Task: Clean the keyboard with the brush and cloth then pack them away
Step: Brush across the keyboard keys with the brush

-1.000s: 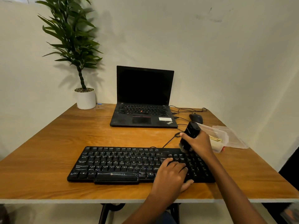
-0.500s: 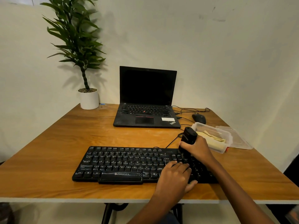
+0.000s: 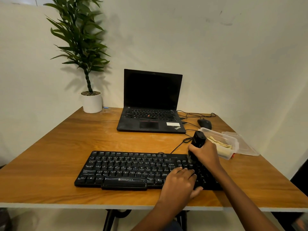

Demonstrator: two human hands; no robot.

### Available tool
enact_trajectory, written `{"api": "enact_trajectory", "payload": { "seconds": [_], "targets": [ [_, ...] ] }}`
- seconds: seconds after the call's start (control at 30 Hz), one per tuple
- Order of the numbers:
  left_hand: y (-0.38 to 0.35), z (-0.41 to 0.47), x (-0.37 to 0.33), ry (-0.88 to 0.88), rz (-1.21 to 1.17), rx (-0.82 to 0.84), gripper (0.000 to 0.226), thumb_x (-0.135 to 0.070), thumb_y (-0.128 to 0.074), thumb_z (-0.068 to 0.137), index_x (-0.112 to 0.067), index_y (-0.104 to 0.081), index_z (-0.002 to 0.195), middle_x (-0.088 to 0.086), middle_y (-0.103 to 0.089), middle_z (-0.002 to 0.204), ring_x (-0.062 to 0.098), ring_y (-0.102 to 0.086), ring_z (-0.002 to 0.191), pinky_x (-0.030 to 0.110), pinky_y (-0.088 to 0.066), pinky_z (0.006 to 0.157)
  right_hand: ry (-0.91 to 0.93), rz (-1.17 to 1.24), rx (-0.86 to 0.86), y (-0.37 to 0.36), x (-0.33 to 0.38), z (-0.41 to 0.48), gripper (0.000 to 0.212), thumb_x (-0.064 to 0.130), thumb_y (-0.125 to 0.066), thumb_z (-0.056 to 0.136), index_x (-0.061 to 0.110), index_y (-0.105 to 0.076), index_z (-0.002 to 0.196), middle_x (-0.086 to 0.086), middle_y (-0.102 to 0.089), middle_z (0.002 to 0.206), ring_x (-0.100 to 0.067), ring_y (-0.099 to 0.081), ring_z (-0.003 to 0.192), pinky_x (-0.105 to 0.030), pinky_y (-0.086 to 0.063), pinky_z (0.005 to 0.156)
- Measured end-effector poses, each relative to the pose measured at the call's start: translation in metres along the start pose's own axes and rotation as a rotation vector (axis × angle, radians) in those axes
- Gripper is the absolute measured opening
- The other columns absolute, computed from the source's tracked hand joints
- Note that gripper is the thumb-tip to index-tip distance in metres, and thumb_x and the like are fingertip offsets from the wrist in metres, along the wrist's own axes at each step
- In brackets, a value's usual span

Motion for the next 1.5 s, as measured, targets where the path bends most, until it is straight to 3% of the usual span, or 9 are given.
{"api": "enact_trajectory", "payload": {
  "seconds": [0.27,0.37,0.53,0.73,0.9,1.03,1.2,1.37,1.5],
  "targets": [
    [0.000,0.000,-0.001,0.017,-0.025,0.027,0.038,-0.061,-0.064,0.071,-0.029,-0.075,0.086,-0.015,-0.071,0.095,-0.003,-0.064,0.087,0.016,-0.050,0.083,-0.014,0.022,-0.048,-0.003,0.003,-0.004,0.016,0.023,-0.068,0.073,0.013,-0.059,0.081,-0.002,-0.063,0.073,-0.017,-0.060,0.073,-0.032,-0.048,0.066],
    [0.003,0.000,-0.003,0.042,-0.033,0.032,0.038,-0.058,-0.056,0.074,-0.028,-0.074,0.089,-0.014,-0.071,0.097,-0.002,-0.064,0.090,0.019,-0.049,0.088,0.030,-0.002,0.069,-0.004,0.005,-0.006,0.015,0.020,-0.069,0.074,0.012,-0.059,0.081,-0.002,-0.062,0.073,-0.016,-0.058,0.071,-0.032,-0.047,0.065],
    [0.011,-0.003,-0.004,0.112,0.041,-0.041,0.040,-0.054,-0.047,0.076,-0.027,-0.073,0.088,-0.013,-0.068,0.093,0.004,-0.061,0.083,0.033,-0.031,0.100,-0.082,0.041,-0.076,0.004,0.001,-0.001,0.018,0.026,-0.069,0.073,0.013,-0.060,0.082,-0.003,-0.064,0.076,-0.021,-0.062,0.077,-0.036,-0.052,0.069],
    [0.012,-0.004,-0.003,0.145,0.070,-0.055,0.034,-0.054,-0.051,0.076,-0.028,-0.072,0.082,-0.013,-0.065,0.080,0.004,-0.060,0.073,0.036,-0.023,0.109,-0.162,-0.061,0.237,0.012,0.010,-0.006,0.016,0.024,-0.069,0.073,0.011,-0.060,0.076,-0.005,-0.063,0.072,-0.017,-0.060,0.064,-0.027,-0.048,0.051],
    [0.012,-0.005,0.000,0.157,0.057,-0.036,0.034,-0.054,-0.050,0.077,-0.028,-0.072,0.082,-0.013,-0.065,0.081,0.003,-0.060,0.072,0.035,-0.020,0.111,-0.046,0.028,-0.022,0.008,0.006,-0.013,0.015,0.025,-0.070,0.072,0.015,-0.061,0.078,-0.001,-0.066,0.074,-0.018,-0.064,0.074,-0.032,-0.052,0.065],
    [0.011,-0.005,-0.002,0.148,0.052,-0.028,0.034,-0.054,-0.051,0.076,-0.029,-0.072,0.084,-0.014,-0.065,0.080,0.002,-0.060,0.072,0.035,-0.021,0.111,-0.125,0.014,0.138,0.009,0.005,-0.019,0.013,0.021,-0.071,0.072,0.016,-0.058,0.072,-0.003,-0.064,0.073,-0.017,-0.062,0.072,-0.034,-0.052,0.065],
    [0.012,-0.004,-0.002,0.147,0.051,-0.034,0.033,-0.053,-0.050,0.076,-0.028,-0.071,0.080,-0.014,-0.064,0.079,0.001,-0.060,0.071,0.033,-0.019,0.112,-0.083,0.101,-0.054,0.007,0.005,-0.021,0.014,0.020,-0.070,0.073,0.011,-0.062,0.081,-0.003,-0.066,0.076,-0.019,-0.063,0.075,-0.033,-0.052,0.066],
    [0.012,-0.005,-0.002,0.149,0.041,-0.045,0.031,-0.053,-0.052,0.075,-0.028,-0.071,0.080,-0.013,-0.064,0.078,0.002,-0.060,0.069,0.033,-0.020,0.112,-0.160,0.009,0.080,0.014,0.009,-0.023,0.016,0.021,-0.070,0.074,0.018,-0.056,0.066,0.000,-0.061,0.065,-0.017,-0.059,0.064,-0.030,-0.048,0.056],
    [0.011,-0.006,-0.002,0.150,0.034,-0.039,0.031,-0.053,-0.052,0.076,-0.029,-0.071,0.080,-0.014,-0.064,0.081,0.001,-0.060,0.071,0.032,-0.020,0.111,-0.111,0.016,-0.038,0.005,0.014,-0.015,0.017,0.025,-0.069,0.074,0.012,-0.061,0.080,-0.004,-0.063,0.075,-0.021,-0.061,0.075,-0.028,-0.046,0.061]
  ]
}}
Point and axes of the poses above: each hand's wrist, its own z-axis towards the middle knuckle, its own y-axis out of the back of the hand, x = y × z, the point moved 1 cm from there along z, towards the middle knuckle
